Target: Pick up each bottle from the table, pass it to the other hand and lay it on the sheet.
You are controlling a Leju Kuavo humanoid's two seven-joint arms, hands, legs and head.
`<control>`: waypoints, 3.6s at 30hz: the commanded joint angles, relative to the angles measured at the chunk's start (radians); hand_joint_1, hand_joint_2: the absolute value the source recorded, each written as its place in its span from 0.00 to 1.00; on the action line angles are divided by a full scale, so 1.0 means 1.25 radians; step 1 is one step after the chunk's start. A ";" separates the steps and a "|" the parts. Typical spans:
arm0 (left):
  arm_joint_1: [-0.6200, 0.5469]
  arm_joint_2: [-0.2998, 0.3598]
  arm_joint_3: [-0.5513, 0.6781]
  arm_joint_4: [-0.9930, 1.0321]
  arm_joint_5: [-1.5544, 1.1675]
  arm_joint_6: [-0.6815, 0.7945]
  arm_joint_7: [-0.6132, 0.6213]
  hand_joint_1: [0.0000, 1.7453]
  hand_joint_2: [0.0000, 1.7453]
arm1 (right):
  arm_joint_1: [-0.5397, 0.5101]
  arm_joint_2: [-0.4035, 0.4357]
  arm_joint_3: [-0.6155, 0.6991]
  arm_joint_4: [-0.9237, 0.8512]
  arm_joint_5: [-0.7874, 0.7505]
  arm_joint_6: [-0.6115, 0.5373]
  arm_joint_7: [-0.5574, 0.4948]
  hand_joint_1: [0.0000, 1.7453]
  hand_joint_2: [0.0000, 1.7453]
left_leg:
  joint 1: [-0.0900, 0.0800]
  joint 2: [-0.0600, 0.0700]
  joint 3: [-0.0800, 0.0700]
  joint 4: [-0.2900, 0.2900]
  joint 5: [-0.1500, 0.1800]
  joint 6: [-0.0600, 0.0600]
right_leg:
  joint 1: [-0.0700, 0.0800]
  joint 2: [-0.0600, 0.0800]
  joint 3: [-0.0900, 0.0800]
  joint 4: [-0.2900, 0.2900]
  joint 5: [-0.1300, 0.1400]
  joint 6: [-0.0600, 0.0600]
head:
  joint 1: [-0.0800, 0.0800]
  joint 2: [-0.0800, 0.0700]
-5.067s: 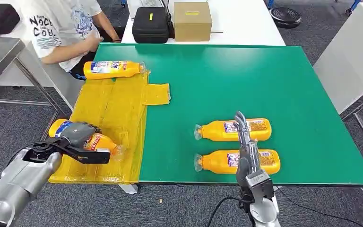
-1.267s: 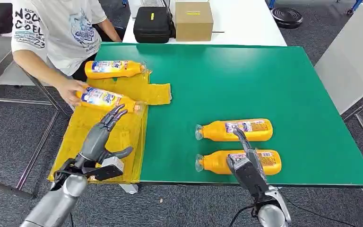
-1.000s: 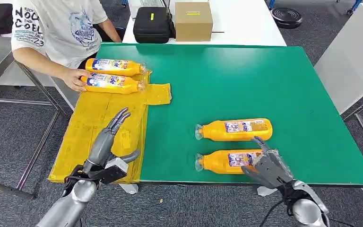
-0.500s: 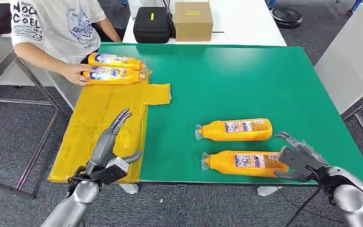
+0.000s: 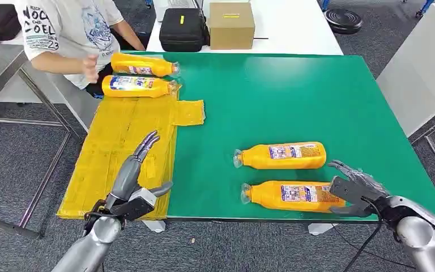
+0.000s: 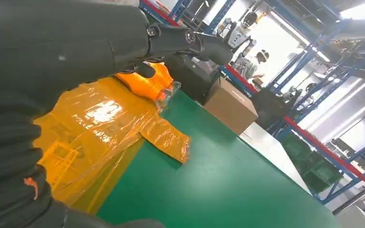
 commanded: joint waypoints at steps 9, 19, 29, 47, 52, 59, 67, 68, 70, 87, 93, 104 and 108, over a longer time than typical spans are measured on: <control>-0.038 -0.005 -0.005 0.066 -0.003 -0.008 0.001 0.00 1.00 | -0.127 -0.005 0.164 0.154 -0.013 -0.007 -0.010 0.00 1.00 | 0.002 0.003 0.004 0.000 -0.002 -0.002 | 0.002 0.002 0.004 -0.001 0.000 -0.002 | 0.000 0.000; -0.024 -0.004 0.007 0.057 -0.008 -0.005 0.004 0.00 1.00 | -0.307 -0.002 0.304 0.272 -0.026 0.013 -0.022 0.00 1.00 | 0.001 0.004 0.003 0.000 -0.001 -0.001 | 0.001 0.003 0.003 -0.001 0.000 -0.002 | 0.000 0.000; -0.026 -0.003 0.004 0.058 -0.012 -0.012 0.004 0.00 1.00 | -0.373 0.008 0.382 0.321 -0.043 0.022 -0.030 0.00 1.00 | 0.001 0.002 0.002 0.000 0.000 -0.001 | 0.001 0.001 0.002 -0.001 0.000 -0.001 | 0.000 0.000; -0.006 0.015 -0.001 0.016 -0.035 -0.015 0.020 0.00 1.00 | -0.484 0.060 0.469 0.405 -0.069 0.006 -0.056 0.00 1.00 | 0.001 0.003 0.002 0.000 0.000 0.000 | 0.001 0.002 0.002 0.000 0.000 -0.001 | 0.000 0.000; 0.033 0.024 0.010 -0.051 -0.039 -0.010 0.023 0.00 1.00 | -0.454 0.023 0.432 0.306 -0.093 -0.019 -0.077 0.00 1.00 | 0.001 0.003 0.002 0.001 -0.001 -0.001 | 0.001 0.002 0.002 0.001 -0.001 -0.002 | 0.000 0.000; 0.053 0.037 0.016 -0.078 -0.042 -0.015 0.026 0.00 1.00 | -0.319 -0.051 0.341 0.133 -0.121 -0.026 -0.075 0.00 1.00 | 0.001 -0.001 0.001 0.000 0.000 -0.001 | 0.001 -0.001 0.002 0.000 -0.001 -0.001 | 0.000 0.000; 0.045 0.037 0.022 -0.085 -0.040 -0.014 0.026 0.00 1.00 | -0.138 -0.069 0.229 -0.062 -0.098 -0.015 -0.065 0.00 1.00 | 0.001 -0.004 0.002 0.000 -0.001 -0.001 | 0.002 -0.003 0.003 0.000 -0.002 -0.002 | 0.000 0.000; 0.045 0.037 0.022 -0.085 -0.040 -0.014 0.026 0.00 1.00 | -0.138 -0.069 0.229 -0.062 -0.098 -0.015 -0.065 0.00 1.00 | 0.001 -0.003 0.001 0.000 0.000 -0.001 | 0.001 -0.002 0.002 0.000 -0.001 -0.001 | 0.000 0.000; 0.044 0.037 0.022 -0.084 -0.040 -0.014 0.027 0.00 1.00 | -0.144 -0.066 0.227 -0.056 -0.097 -0.015 -0.064 0.00 1.00 | 0.001 -0.002 0.001 0.001 -0.001 -0.001 | 0.001 -0.001 0.002 0.001 -0.001 -0.002 | 0.000 0.000; 0.037 0.044 0.013 -0.070 -0.018 -0.020 0.039 0.00 1.00 | 0.078 -0.068 0.140 -0.182 -0.043 -0.048 -0.033 0.00 1.00 | 0.002 -0.005 0.003 -0.001 0.000 -0.001 | 0.002 -0.004 0.004 -0.001 -0.002 -0.002 | 0.000 0.000; 0.030 0.036 0.011 -0.056 -0.015 -0.026 0.039 0.00 1.00 | 0.047 -0.058 0.123 -0.142 -0.026 -0.035 -0.011 0.00 1.00 | 0.002 -0.002 0.001 0.000 -0.001 -0.001 | 0.002 -0.001 0.003 -0.001 -0.001 -0.002 | 0.000 0.000; 0.012 0.029 0.008 -0.022 -0.008 -0.034 0.037 0.00 1.00 | -0.003 -0.034 0.134 -0.056 -0.020 -0.017 -0.008 0.00 1.00 | 0.002 0.000 0.003 0.000 -0.001 -0.001 | 0.002 0.000 0.004 -0.001 0.000 -0.002 | 0.000 0.000; 0.009 0.029 0.007 -0.017 -0.005 -0.036 0.036 0.00 1.00 | -0.011 -0.040 0.137 -0.050 -0.020 -0.017 -0.008 0.00 1.00 | 0.001 0.000 0.003 -0.001 -0.001 -0.001 | 0.002 -0.001 0.004 -0.002 0.000 -0.002 | 0.000 0.000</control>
